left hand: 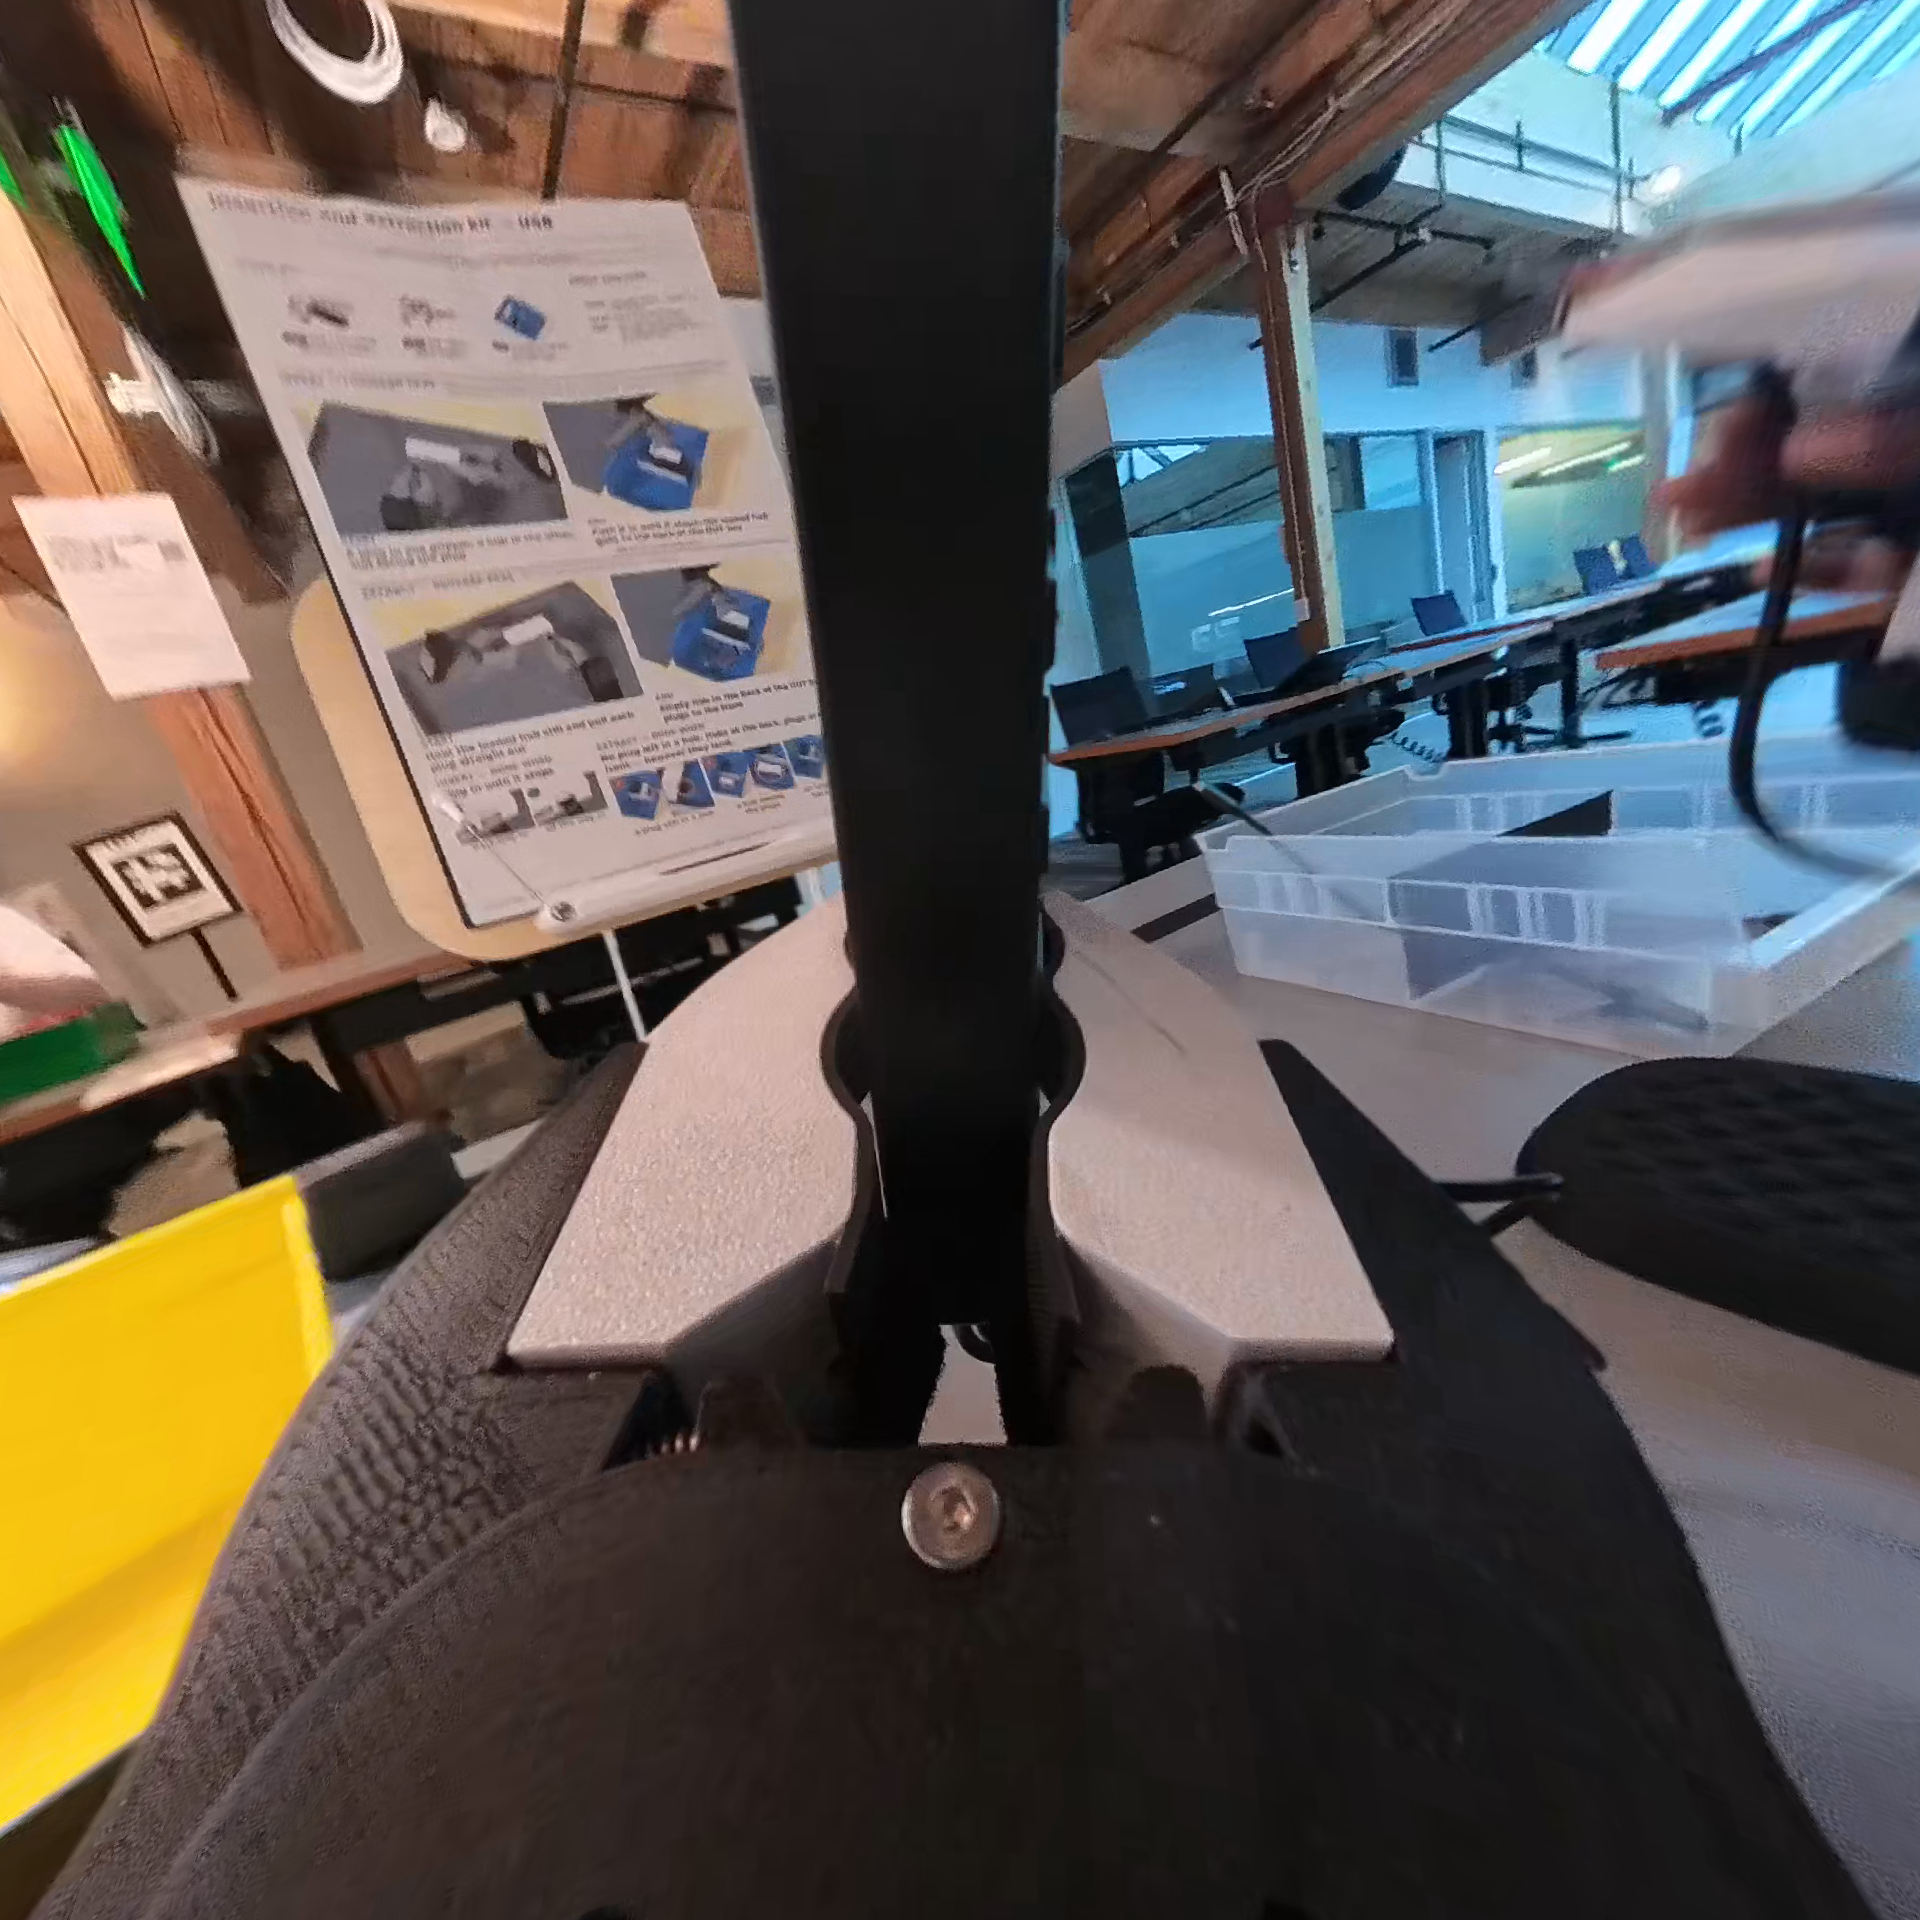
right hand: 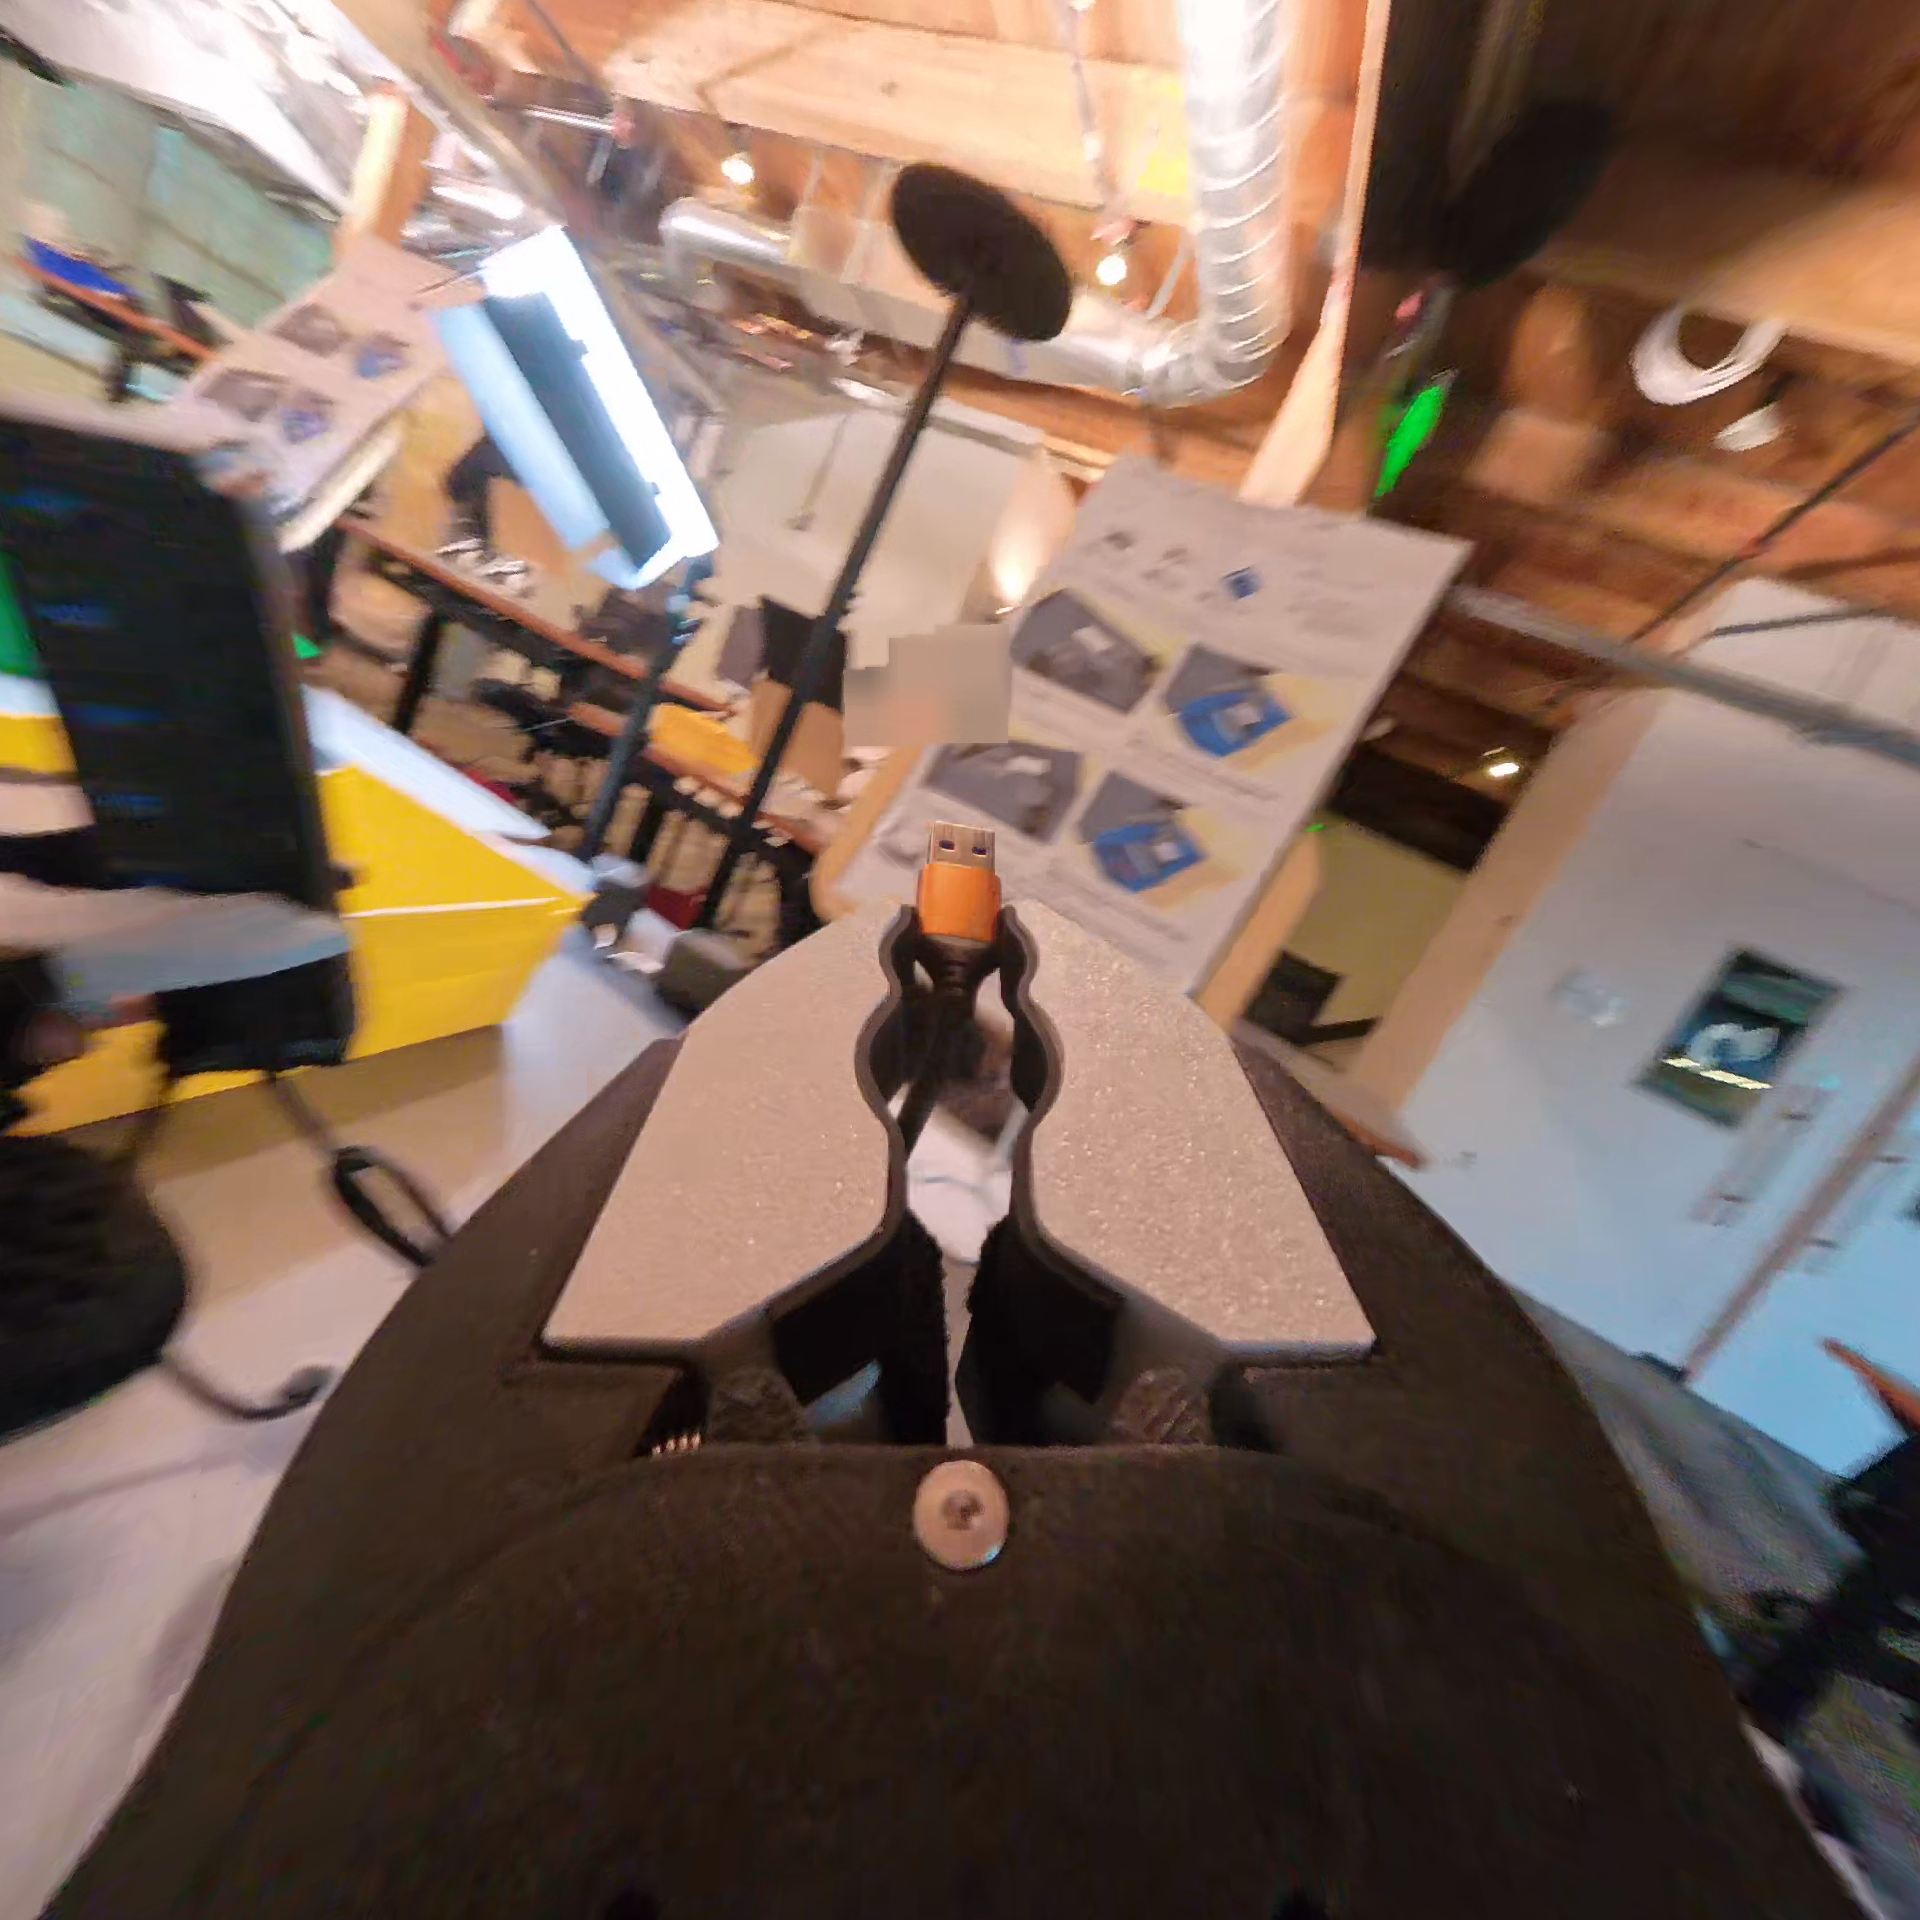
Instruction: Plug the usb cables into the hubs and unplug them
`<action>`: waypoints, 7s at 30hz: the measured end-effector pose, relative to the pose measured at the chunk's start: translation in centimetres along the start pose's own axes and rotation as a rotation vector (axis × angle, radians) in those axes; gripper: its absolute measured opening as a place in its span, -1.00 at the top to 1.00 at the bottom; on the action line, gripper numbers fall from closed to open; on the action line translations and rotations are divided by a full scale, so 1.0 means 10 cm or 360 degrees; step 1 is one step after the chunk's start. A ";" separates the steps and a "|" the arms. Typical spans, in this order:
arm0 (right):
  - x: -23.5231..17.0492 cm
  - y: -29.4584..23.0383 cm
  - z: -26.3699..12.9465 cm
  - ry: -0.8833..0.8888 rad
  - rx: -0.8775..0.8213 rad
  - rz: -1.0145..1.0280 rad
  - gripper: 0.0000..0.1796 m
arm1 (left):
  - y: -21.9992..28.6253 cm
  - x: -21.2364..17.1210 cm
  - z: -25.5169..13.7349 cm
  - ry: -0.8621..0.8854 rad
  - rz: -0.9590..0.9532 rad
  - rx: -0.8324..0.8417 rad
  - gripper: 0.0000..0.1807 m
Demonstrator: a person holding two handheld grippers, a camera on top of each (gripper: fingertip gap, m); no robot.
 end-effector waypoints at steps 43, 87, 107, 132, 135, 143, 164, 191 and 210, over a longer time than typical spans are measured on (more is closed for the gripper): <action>-0.75 1.94 -1.17 0.0770 -0.0151 -0.0042 0.83 | 0.00 -0.05 0.02 -0.0045 -0.0012 0.0000 0.71; -0.17 -1.00 0.05 -0.0068 0.0810 0.0242 0.43 | -0.19 0.07 0.00 0.0091 -0.0443 0.0036 0.70; -0.43 -1.92 0.92 -0.0251 0.0828 -0.0068 0.81 | -0.18 0.19 -0.06 0.0214 -0.0500 0.0023 0.70; 0.05 -0.54 -0.07 0.0269 0.0354 0.0312 0.84 | -0.21 0.36 -0.17 0.0429 -0.0248 -0.0026 0.71; 0.15 -0.14 -0.27 0.0309 0.0224 0.0287 0.84 | -0.23 0.36 -0.17 0.0421 -0.0279 -0.0014 0.71; 0.23 0.74 -0.77 0.0358 -0.0100 0.0271 0.83 | -0.26 0.31 -0.15 0.0370 -0.0277 0.0024 0.71; -2.15 1.01 -1.11 -0.1364 -0.0006 0.0352 0.60 | -0.22 0.25 -0.13 0.0311 -0.0223 0.0025 0.71; 0.03 -1.30 0.21 -0.0413 0.0756 -0.1790 0.19 | 0.40 -0.08 -0.03 0.0278 0.1404 0.0080 0.70; -0.24 -0.99 0.00 -0.0764 0.0604 -0.1670 0.71 | 0.48 0.11 -0.08 0.0482 0.1147 0.0041 0.25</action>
Point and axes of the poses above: each gripper's, where its closed fingertips meet, z out along the fingers, x out of its top, y = z × x across the jaws, the point moved 2 cm from there along -z, back along the fingers, and after that the axes turned 12 degrees about x, right-handed, at the moved point
